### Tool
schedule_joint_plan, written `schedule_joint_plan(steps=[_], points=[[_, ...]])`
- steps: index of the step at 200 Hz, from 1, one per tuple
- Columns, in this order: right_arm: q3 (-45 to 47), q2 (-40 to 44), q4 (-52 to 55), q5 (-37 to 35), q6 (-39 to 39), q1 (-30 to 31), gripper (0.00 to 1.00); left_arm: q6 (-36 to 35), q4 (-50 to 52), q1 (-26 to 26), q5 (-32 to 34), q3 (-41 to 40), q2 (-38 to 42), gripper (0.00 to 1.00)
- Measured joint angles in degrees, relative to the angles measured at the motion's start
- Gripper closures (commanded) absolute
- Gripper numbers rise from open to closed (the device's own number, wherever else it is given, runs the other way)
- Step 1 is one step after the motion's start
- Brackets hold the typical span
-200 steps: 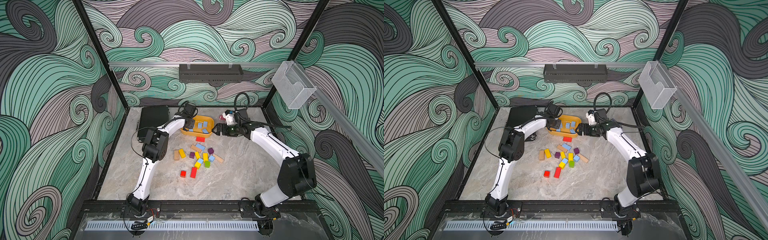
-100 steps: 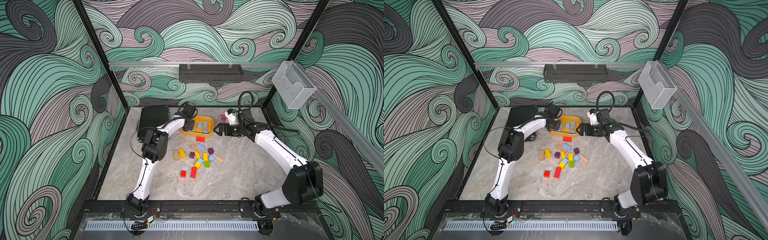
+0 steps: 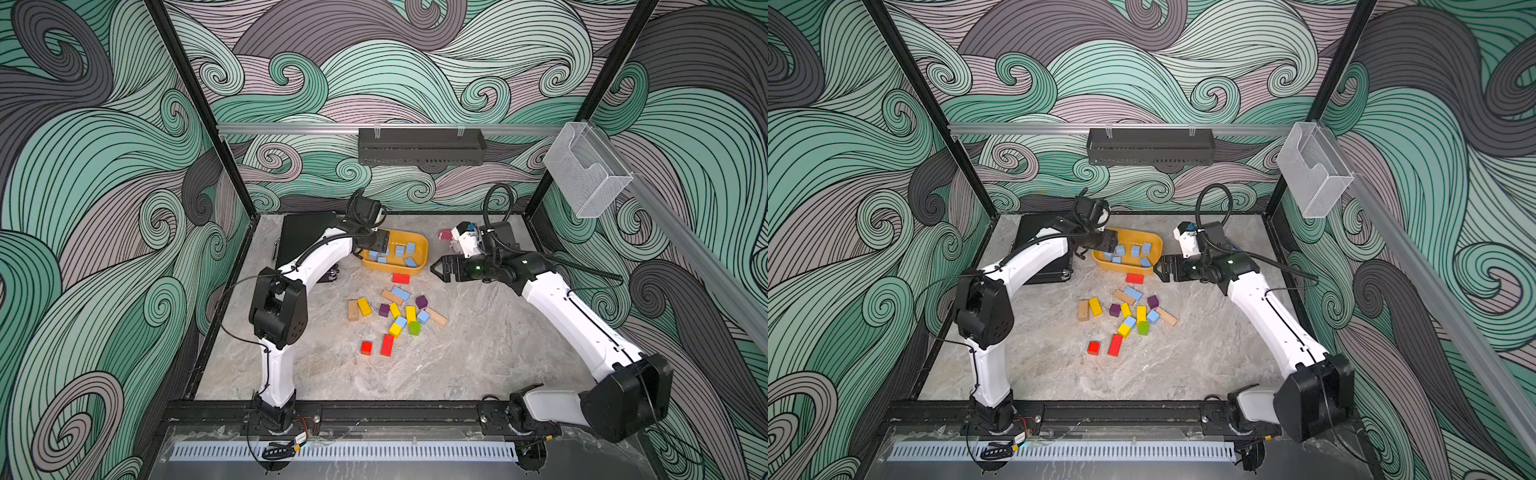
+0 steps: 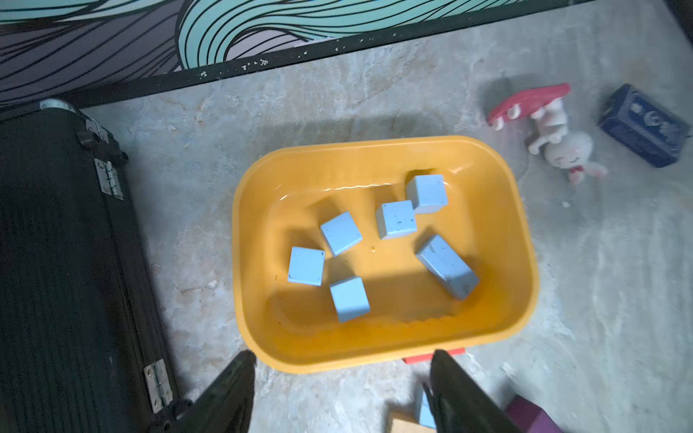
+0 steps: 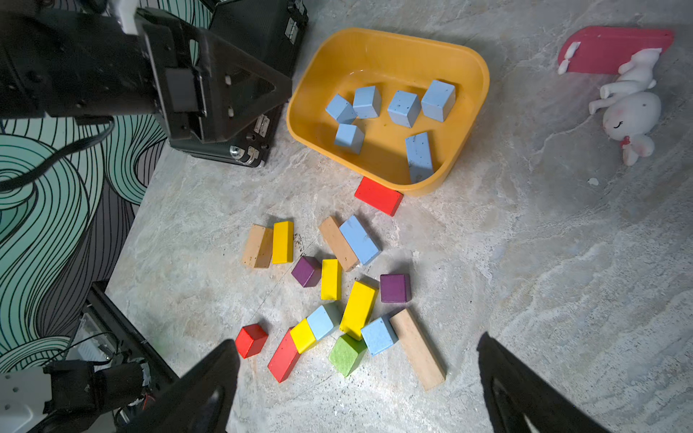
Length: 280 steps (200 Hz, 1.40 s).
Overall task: Pick out the blue building blocks
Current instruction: Place the building block in the storage box, then pick up the building block from the center of the board.
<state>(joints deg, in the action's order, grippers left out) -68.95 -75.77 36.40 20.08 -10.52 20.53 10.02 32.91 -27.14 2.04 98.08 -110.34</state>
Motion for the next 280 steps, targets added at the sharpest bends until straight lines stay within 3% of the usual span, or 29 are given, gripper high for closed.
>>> schedule_joint_plan(steps=[82,147,194,224,280], points=[[5.3,5.1,6.8,-1.6,2.3,5.2,0.07,-4.5,-1.2,-1.6,-6.8,-17.1,18.6,0.15],[9.8,5.3,8.9,-4.0,2.5,9.7,0.19,-8.4,-3.7,-3.1,-11.7,-32.1,32.0,0.12],[11.2,4.3,9.4,-5.7,2.8,10.9,0.23,-10.0,-4.5,-3.5,-14.3,-39.6,37.3,0.11],[11.2,1.1,9.2,-6.9,3.3,11.4,0.24,-10.0,-5.2,-3.9,-15.6,-43.1,38.9,0.01],[10.8,-5.1,8.0,-8.9,4.3,12.1,0.28,-10.4,-7.0,-4.5,-16.7,-46.6,41.2,0.01]])
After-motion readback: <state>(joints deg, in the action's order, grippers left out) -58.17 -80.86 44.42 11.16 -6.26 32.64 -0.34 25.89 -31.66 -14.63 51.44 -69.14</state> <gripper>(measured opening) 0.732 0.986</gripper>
